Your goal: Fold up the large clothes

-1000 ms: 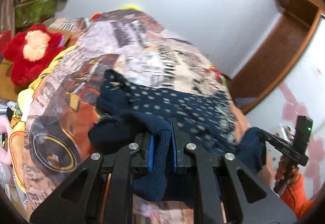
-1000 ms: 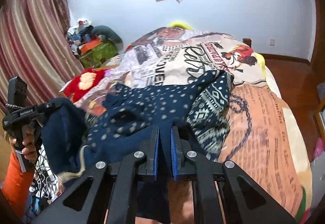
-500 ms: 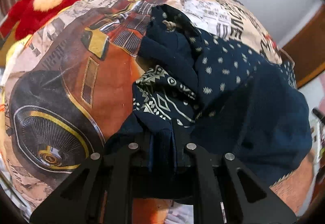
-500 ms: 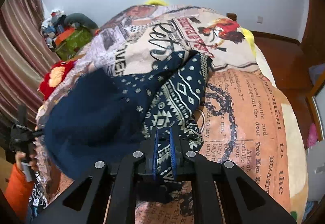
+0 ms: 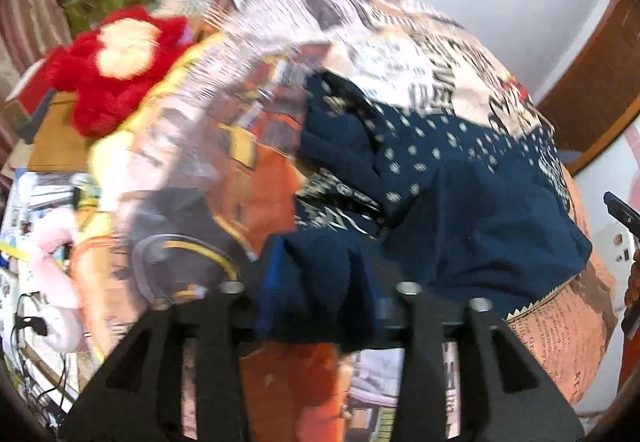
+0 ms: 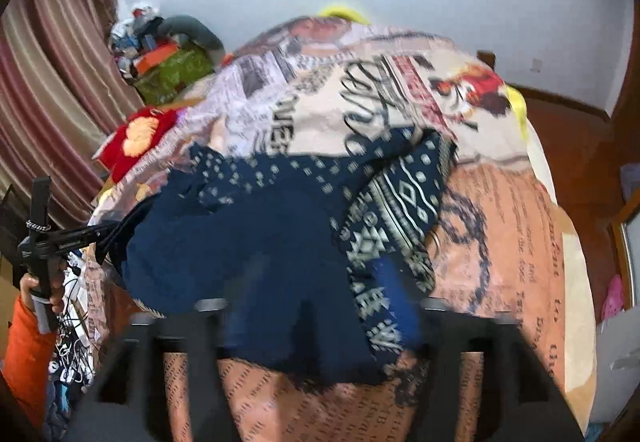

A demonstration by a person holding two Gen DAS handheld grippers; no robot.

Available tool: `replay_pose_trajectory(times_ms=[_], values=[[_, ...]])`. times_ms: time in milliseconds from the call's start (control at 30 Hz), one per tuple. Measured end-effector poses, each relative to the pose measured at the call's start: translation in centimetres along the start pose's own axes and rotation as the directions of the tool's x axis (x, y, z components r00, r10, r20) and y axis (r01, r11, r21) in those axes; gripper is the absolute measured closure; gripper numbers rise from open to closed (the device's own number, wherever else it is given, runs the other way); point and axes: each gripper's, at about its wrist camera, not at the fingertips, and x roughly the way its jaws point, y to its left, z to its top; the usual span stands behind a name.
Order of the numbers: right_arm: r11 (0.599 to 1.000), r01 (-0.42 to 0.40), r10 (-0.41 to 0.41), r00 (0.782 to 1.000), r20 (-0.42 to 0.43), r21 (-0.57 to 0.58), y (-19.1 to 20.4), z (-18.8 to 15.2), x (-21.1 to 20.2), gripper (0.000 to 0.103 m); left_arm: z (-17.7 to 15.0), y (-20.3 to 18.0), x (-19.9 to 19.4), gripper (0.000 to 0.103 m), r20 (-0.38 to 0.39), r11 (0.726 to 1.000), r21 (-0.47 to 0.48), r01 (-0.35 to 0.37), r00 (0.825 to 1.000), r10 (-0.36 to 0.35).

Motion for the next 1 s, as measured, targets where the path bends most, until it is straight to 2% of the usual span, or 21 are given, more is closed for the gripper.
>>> replay_pose_trajectory(times_ms=[33,67,133,200,267,367,500,600,733,800,900,933,967,1000], values=[[1.0,0.001,-0.001,1.0,0.008,-0.024,0.5,0.2,0.0,0.032,-0.1,0.4,-0.9,0.041,0.032,1.0,-0.004,-0.013,0.999,0.013],[0.999,0.004,-0.004,1.0,0.006,-0.046,0.9,0.5,0.1,0.032,-0.3,1.0,-1.8,0.037,0.065,1.0,-0.01,-0.021,0.998,0.021],[0.997,0.014,-0.014,1.0,0.0,-0.081,1.5,1.0,0.7,0.032,-0.5,1.9,-3.0,0.035,0.105,0.999,-0.026,-0.037,0.994,0.039],[0.994,0.018,-0.02,1.0,-0.011,-0.107,1.8,1.6,1.6,0.031,-0.6,2.8,-3.3,0.034,0.106,0.997,-0.038,-0.065,0.992,0.069],[0.992,0.022,-0.026,0.999,-0.03,-0.126,2.0,2.2,2.9,0.031,-1.1,3.3,-2.7,0.034,0.087,0.996,-0.025,-0.084,0.993,0.086],[0.99,0.012,-0.022,0.997,-0.072,-0.139,2.0,3.1,5.5,0.031,-2.3,3.5,-0.2,0.034,0.009,0.996,0.01,-0.093,0.996,0.093],[0.981,-0.011,-0.016,0.99,-0.137,-0.193,2.8,4.0,9.4,0.032,-4.1,3.0,3.9,0.034,-0.087,0.997,0.048,-0.061,0.994,0.065],[0.969,-0.023,-0.019,0.985,-0.171,-0.244,3.6,4.4,12.2,0.033,-4.7,2.6,6.0,0.034,-0.114,0.998,0.051,-0.04,0.992,0.046],[0.962,-0.044,-0.012,0.979,-0.203,-0.27,4.0,5.2,14.9,0.04,-4.5,1.4,7.6,0.034,-0.116,0.995,0.089,-0.034,0.992,0.044],[0.956,-0.035,-0.028,0.977,-0.21,-0.291,4.3,5.6,16.0,0.044,-3.8,0.9,8.1,0.034,-0.088,0.992,0.113,-0.06,0.994,0.07],[0.955,-0.036,-0.031,0.975,-0.222,-0.294,4.1,6.0,17.4,0.056,-2.6,1.0,8.2,0.034,-0.041,0.992,0.106,-0.062,0.997,0.067],[0.958,-0.048,-0.02,0.972,-0.232,-0.283,3.9,6.0,17.7,0.065,-2.3,1.0,8.3,0.038,-0.03,0.994,0.098,-0.051,0.998,0.055],[0.961,-0.062,-0.005,0.97,-0.244,-0.27,3.8,5.9,18.0,0.071,-1.9,1.0,8.3,0.049,-0.013,0.995,0.094,-0.036,0.999,0.037],[0.963,-0.072,0.005,0.968,-0.251,-0.259,3.7,5.8,18.2,0.074,-1.7,0.8,8.4,0.055,-0.01,0.994,0.101,-0.029,0.999,0.03]])
